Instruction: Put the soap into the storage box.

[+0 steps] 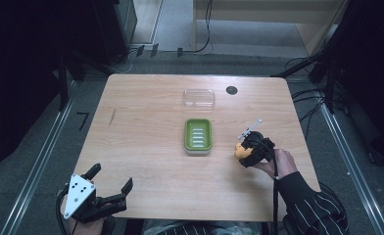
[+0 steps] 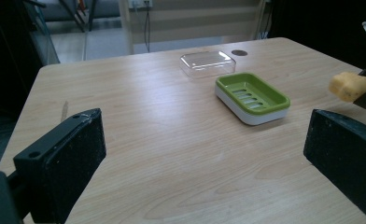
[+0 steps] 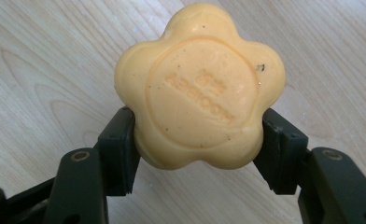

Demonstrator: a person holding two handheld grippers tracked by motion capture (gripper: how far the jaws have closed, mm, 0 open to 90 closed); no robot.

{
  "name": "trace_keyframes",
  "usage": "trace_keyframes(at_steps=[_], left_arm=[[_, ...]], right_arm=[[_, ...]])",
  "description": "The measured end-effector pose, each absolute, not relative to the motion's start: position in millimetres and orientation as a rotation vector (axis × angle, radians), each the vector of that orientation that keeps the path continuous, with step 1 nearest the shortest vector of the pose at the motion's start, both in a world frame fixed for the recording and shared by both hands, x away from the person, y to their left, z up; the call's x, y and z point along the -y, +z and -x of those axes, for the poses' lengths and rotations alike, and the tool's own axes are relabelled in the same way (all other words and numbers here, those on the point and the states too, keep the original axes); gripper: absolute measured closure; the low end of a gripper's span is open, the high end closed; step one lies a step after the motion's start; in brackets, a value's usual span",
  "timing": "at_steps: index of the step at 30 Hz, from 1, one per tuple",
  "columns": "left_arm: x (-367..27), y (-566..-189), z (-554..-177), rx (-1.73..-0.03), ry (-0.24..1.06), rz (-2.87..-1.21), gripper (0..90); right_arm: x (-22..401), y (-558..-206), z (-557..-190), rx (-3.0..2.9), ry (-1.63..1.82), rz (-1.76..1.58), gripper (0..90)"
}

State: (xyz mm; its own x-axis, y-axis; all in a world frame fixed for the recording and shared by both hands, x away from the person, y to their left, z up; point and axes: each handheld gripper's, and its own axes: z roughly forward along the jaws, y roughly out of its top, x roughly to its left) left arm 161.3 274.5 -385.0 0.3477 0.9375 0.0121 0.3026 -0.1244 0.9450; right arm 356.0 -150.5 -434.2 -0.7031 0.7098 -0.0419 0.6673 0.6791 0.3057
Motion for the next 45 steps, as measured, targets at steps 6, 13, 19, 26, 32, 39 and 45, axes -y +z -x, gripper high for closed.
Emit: trace_keyframes(at_steps=[6, 13, 19, 26, 32, 39, 45], left_arm=[[-274.4, -384.9, -161.0, -1.131, 0.82, -1.641, 0.0], [-274.7, -384.9, -161.0, -1.132, 0.821, -1.641, 0.0], [-274.8, -384.9, -160.9, -1.134, 0.821, -1.641, 0.0], [-274.7, -385.0, -160.9, -1.13, 0.821, -1.643, 0.0], [-274.9, -385.0, -160.8, -1.134, 0.822, -1.641, 0.0], [-275.0, -384.9, -160.3, -1.135, 0.823, -1.64, 0.0], [-275.3, -384.9, -160.2, -1.136, 0.823, -1.641, 0.0]], right_arm=[[147.5, -429.7, -359.4, -2.725, 0.428, -1.114, 40.2], [141.4, -426.0, -362.9, -2.717, 0.442, -1.094, 40.1], [138.2, -423.2, -365.6, -2.712, 0.451, -1.083, 40.1], [135.3, -420.6, -369.1, -2.706, 0.467, -1.069, 40.1], [131.7, -417.4, -372.1, -2.697, 0.48, -1.055, 40.1], [126.0, -413.9, -376.3, -2.692, 0.502, -1.026, 40.1], [121.2, -411.6, -378.7, -2.69, 0.517, -1.019, 40.1]])
